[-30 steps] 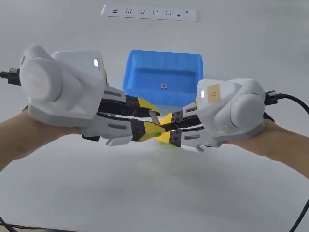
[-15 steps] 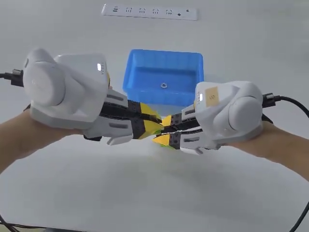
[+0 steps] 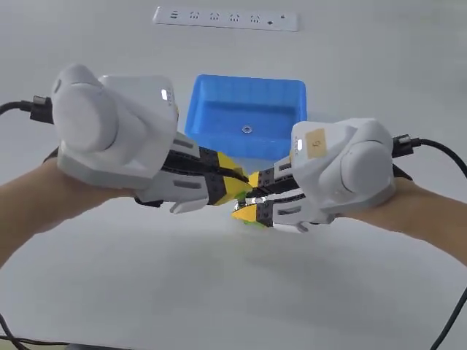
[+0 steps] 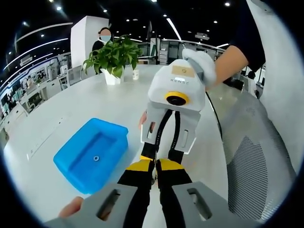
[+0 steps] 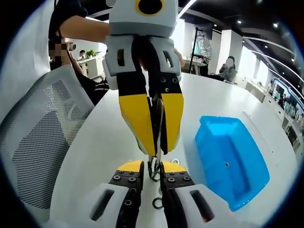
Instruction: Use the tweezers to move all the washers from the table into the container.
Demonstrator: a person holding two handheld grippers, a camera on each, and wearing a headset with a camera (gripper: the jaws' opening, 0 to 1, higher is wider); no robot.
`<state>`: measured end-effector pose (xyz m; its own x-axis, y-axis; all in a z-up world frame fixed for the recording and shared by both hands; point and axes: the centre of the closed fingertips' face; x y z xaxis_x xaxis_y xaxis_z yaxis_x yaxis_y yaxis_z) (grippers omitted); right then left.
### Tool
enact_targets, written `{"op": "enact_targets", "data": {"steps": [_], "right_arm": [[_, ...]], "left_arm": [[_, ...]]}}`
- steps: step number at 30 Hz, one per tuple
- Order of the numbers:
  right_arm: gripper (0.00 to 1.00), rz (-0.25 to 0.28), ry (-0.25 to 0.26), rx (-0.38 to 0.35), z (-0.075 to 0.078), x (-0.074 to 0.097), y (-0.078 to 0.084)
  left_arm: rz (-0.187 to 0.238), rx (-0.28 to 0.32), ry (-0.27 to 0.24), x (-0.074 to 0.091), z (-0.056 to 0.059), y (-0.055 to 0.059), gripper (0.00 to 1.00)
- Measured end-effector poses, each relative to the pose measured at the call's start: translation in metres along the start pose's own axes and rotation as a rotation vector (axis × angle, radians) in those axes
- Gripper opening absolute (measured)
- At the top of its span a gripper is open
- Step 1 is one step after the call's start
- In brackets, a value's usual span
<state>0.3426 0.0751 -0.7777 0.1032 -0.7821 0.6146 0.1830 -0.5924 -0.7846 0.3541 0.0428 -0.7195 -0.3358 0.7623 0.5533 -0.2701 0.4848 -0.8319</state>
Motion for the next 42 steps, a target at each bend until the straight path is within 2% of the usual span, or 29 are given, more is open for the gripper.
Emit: {"op": "enact_targets", "data": {"steps": [8, 20, 25, 28, 33, 37, 42], "right_arm": [[0.10, 0.002, -0.031, 0.004, 0.0011, 0.0005, 0.0008], [0.09, 0.016, -0.033, 0.008, 0.0001, 0.0019, 0.0018], [0.09, 0.014, -0.034, 0.014, -0.0005, 0.0010, 0.0012], [0.09, 0.015, -0.033, 0.009, -0.0004, 0.0007, 0.0010], [0.09, 0.024, -0.030, -0.002, 0.0003, 0.0007, 0.0001], [0.09, 0.025, -0.033, -0.003, -0.0006, 0.0001, 0.0006], [0.09, 0.024, -0.034, -0.002, -0.0007, 0.0000, 0.0003]], "left_arm": [[-0.003, -0.003, 0.005, -0.0006, 0.0012, -0.0003, 0.08], [0.000, 0.017, 0.015, -0.0041, 0.0032, -0.0019, 0.09], [-0.013, 0.016, 0.019, -0.0023, 0.0022, 0.0002, 0.16], [-0.024, 0.021, 0.028, -0.0016, 0.0037, 0.0028, 0.17], [-0.027, 0.018, 0.032, -0.0002, 0.0054, 0.0046, 0.16], [-0.010, 0.005, 0.023, 0.0021, 0.0030, 0.0011, 0.09], [-0.016, 0.004, 0.028, 0.0019, 0.0033, 0.0025, 0.08]]}}
Point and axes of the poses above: the centre of the closed fingertips' face, and the gripper's own axes: x roughly backward along the fingers, z roughly to its right, y roughly out of its underside, and after that the axes turned 1 degree about x, right-handed
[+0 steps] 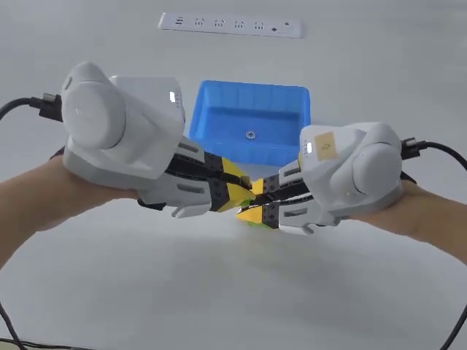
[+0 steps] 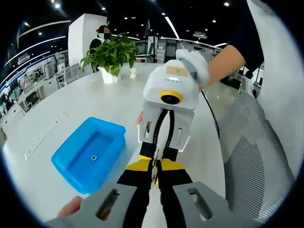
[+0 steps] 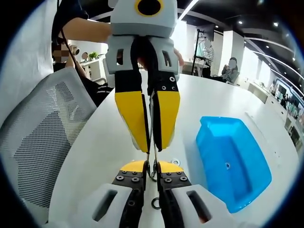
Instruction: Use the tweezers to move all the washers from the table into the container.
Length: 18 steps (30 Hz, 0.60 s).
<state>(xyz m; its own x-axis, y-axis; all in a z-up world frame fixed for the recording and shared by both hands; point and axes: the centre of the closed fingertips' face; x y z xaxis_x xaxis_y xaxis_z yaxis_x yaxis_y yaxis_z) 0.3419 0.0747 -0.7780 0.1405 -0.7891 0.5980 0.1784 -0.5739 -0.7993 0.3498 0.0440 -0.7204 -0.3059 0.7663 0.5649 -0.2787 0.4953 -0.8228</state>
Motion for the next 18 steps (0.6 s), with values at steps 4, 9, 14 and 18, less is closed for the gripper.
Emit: {"op": "enact_targets", "data": {"steps": [4, 9, 14, 18], "right_arm": [[0.10, -0.013, -0.001, 0.002, 0.0008, -0.0001, 0.0004], [0.11, -0.021, -0.013, -0.012, 0.0015, -0.0028, 0.0006], [0.10, -0.029, -0.034, -0.014, 0.0008, -0.0071, 0.0025], [0.09, -0.016, -0.040, -0.008, 0.0006, -0.0064, 0.0023]], "left_arm": [[-0.001, 0.000, -0.006, -0.0008, -0.0012, -0.0010, 0.08], [-0.003, 0.002, -0.010, -0.0015, -0.0024, -0.0018, 0.08], [-0.008, -0.004, -0.008, -0.0019, -0.0020, -0.0020, 0.08], [-0.012, -0.010, -0.006, -0.0020, -0.0016, -0.0023, 0.08]]}}
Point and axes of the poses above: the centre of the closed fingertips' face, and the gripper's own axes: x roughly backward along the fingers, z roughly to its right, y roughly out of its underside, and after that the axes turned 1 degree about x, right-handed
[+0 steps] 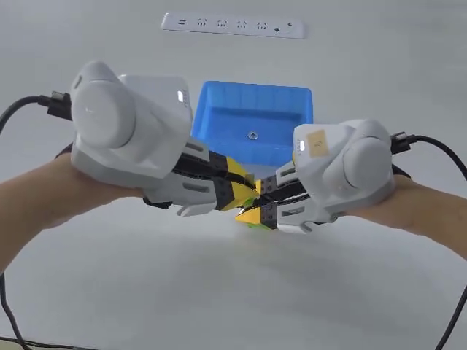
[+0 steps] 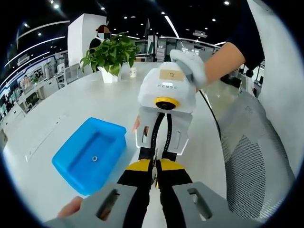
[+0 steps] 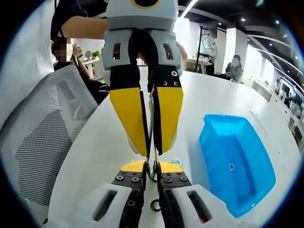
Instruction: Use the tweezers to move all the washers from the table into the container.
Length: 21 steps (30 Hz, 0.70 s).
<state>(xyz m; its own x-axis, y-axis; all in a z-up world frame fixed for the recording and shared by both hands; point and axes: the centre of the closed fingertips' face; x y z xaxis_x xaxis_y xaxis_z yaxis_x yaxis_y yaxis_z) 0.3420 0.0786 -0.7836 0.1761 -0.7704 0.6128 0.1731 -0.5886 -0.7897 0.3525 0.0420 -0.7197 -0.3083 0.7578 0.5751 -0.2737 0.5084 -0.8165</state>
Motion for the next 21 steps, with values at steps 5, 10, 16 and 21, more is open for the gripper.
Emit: {"op": "enact_targets", "data": {"steps": [5, 10, 16, 21], "right_arm": [[0.09, 0.013, 0.003, -0.009, 0.001, 0.000, 0.000], [0.09, 0.021, 0.006, -0.017, 0.001, 0.001, 0.000], [0.09, 0.032, 0.014, -0.019, 0.003, 0.004, -0.005], [0.09, 0.051, 0.029, -0.024, 0.006, 0.009, -0.014]], "left_arm": [[0.029, 0.030, 0.002, 0.001, 0.000, -0.005, 0.11], [0.007, 0.024, -0.001, 0.005, -0.002, -0.001, 0.16], [-0.002, 0.042, -0.011, 0.011, -0.002, 0.004, 0.23], [0.008, 0.068, -0.046, 0.020, -0.007, 0.005, 0.25]]}}
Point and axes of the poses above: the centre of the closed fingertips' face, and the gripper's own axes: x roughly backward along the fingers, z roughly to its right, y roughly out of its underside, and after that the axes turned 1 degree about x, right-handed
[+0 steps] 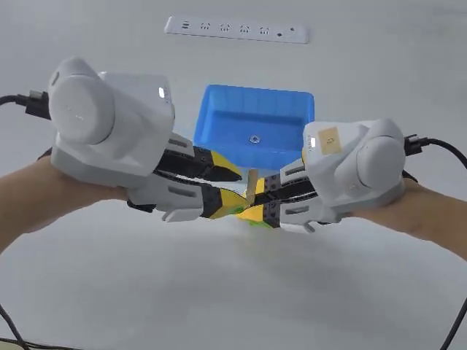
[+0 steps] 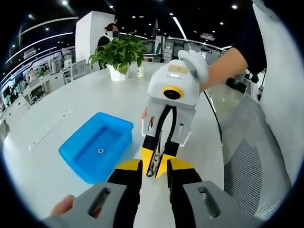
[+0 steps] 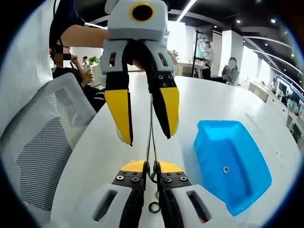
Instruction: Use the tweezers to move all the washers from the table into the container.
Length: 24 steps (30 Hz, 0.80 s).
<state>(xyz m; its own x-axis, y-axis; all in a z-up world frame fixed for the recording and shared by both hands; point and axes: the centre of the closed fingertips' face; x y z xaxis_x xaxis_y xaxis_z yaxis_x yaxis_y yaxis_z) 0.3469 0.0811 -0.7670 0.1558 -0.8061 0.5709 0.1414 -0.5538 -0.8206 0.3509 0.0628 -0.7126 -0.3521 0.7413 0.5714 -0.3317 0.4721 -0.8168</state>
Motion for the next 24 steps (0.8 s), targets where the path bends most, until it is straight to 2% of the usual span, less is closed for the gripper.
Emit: {"op": "enact_targets", "data": {"steps": [7, 12, 14, 21, 24], "right_arm": [[0.09, 0.006, 0.018, -0.005, 0.004, 0.008, -0.010], [0.09, 0.005, 0.037, 0.007, 0.009, 0.019, -0.017], [0.09, 0.014, 0.048, 0.008, 0.014, 0.025, -0.021], [0.09, 0.050, 0.089, 0.016, 0.029, 0.047, -0.045], [0.09, 0.058, 0.109, 0.047, 0.037, 0.055, -0.057]], "left_arm": [[0.019, 0.030, -0.044, 0.015, -0.005, 0.003, 0.29], [0.031, 0.030, -0.078, 0.024, -0.006, 0.006, 0.39], [0.033, 0.053, -0.081, 0.027, -0.007, 0.008, 0.40], [0.062, 0.095, -0.139, 0.039, -0.015, 0.013, 0.54], [0.068, 0.110, -0.162, 0.045, -0.018, 0.013, 0.59]]}}
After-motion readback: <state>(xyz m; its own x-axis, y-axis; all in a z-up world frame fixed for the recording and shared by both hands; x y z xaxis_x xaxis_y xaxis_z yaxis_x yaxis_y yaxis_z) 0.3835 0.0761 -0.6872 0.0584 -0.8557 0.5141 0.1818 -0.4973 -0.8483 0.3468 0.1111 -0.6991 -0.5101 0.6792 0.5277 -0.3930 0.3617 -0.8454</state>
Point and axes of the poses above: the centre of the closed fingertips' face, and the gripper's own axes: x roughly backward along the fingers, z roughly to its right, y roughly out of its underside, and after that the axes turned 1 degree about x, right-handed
